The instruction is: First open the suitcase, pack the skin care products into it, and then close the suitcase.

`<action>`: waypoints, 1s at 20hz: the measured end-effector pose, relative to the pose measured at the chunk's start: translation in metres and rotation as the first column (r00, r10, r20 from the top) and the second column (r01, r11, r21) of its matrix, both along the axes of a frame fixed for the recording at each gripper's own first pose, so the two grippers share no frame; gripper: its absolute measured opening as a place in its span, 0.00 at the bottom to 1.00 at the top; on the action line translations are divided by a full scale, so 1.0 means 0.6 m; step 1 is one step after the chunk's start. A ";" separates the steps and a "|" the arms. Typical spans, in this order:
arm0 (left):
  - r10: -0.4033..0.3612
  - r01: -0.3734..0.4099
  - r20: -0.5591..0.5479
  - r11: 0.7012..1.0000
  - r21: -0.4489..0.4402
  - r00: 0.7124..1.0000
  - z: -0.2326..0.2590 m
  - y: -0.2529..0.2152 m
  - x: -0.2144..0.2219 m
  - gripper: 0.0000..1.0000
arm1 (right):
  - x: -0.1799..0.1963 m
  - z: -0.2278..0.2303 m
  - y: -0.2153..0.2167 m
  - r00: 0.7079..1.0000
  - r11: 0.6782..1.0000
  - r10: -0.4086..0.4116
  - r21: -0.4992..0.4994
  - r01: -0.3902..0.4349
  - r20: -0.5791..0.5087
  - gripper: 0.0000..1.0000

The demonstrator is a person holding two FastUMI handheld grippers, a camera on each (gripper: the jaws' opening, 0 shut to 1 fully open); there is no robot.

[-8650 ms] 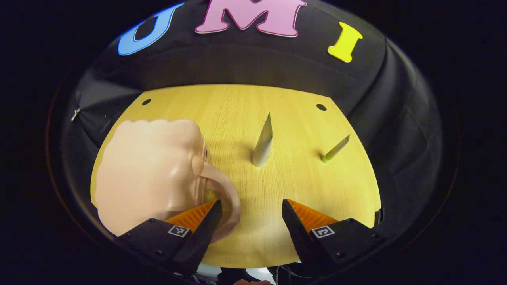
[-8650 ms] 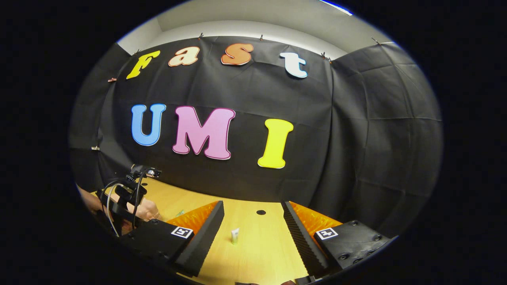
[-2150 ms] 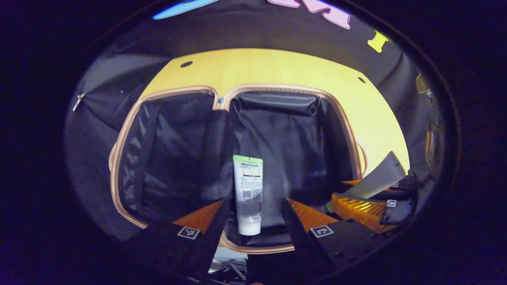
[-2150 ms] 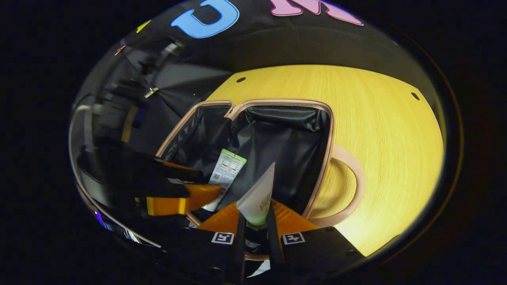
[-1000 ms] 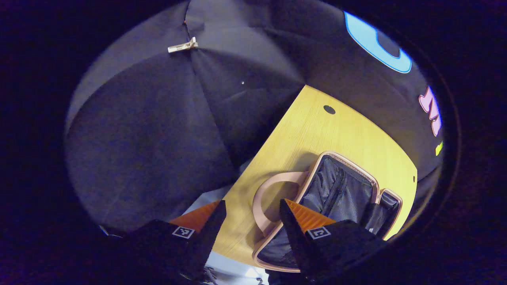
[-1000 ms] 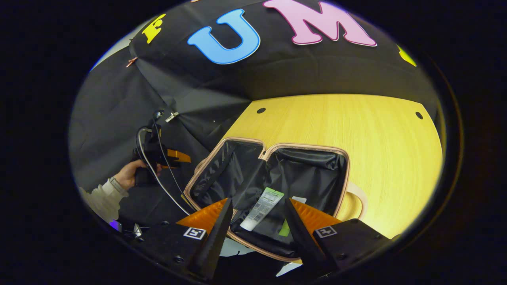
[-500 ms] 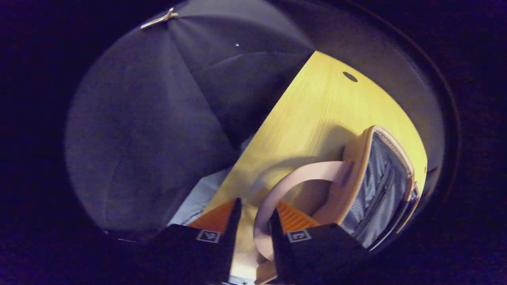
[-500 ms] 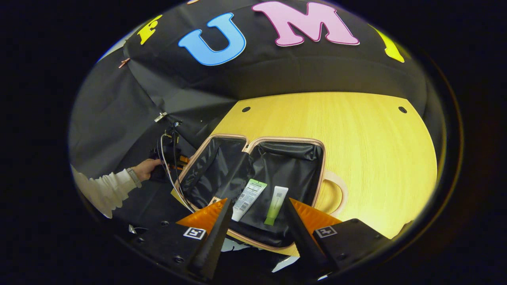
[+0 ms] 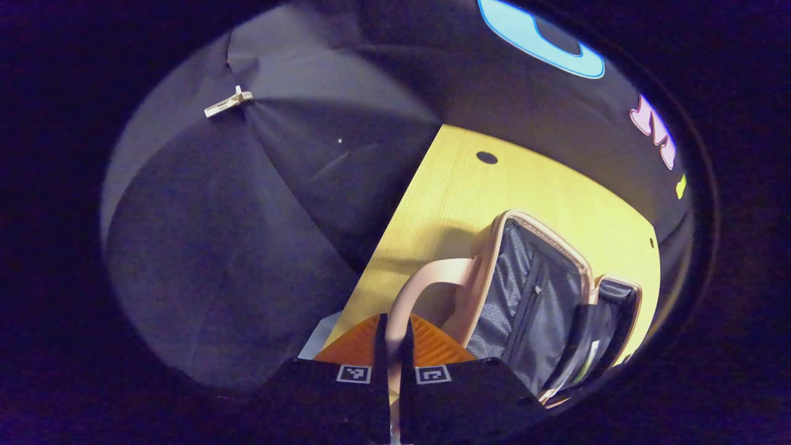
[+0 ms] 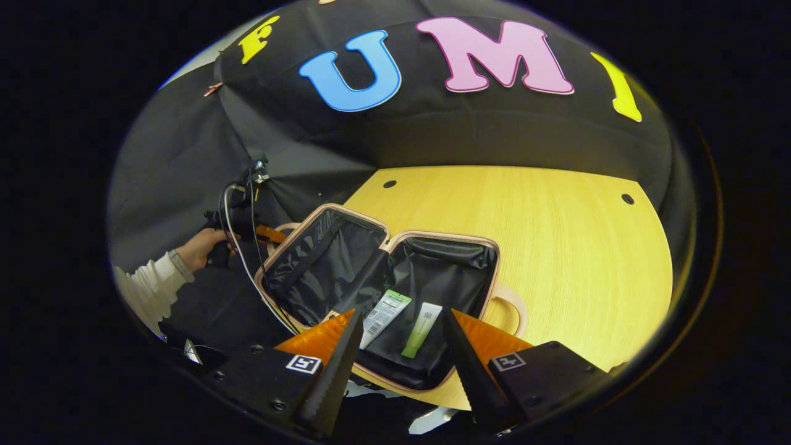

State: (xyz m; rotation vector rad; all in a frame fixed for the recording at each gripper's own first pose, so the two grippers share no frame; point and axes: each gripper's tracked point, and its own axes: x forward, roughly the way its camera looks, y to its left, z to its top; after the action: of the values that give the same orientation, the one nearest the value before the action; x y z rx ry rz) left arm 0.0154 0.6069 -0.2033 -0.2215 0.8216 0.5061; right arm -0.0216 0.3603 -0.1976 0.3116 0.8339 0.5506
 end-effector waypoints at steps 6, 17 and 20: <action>-0.117 0.107 0.183 0.992 0.064 0.976 0.192 -0.174 0.022 0.14 | 0.001 0.032 -0.037 0.992 0.998 0.067 0.005 -0.068 0.107 0.84; -0.496 0.505 0.226 0.863 0.021 0.838 0.192 -0.751 0.098 0.11 | -0.009 0.067 -0.266 0.984 0.999 -0.021 0.048 0.013 0.175 0.83; -0.535 0.548 0.156 0.835 -0.052 0.830 0.078 -0.865 0.141 0.11 | -0.023 0.057 -0.342 0.984 0.998 -0.058 0.035 0.053 0.171 0.83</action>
State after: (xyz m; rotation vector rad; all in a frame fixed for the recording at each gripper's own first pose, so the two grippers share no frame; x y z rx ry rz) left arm 0.1001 0.0880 -0.1567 -0.0976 0.7343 -0.0882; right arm -0.0351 0.1548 -0.1637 0.3099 0.6484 0.5308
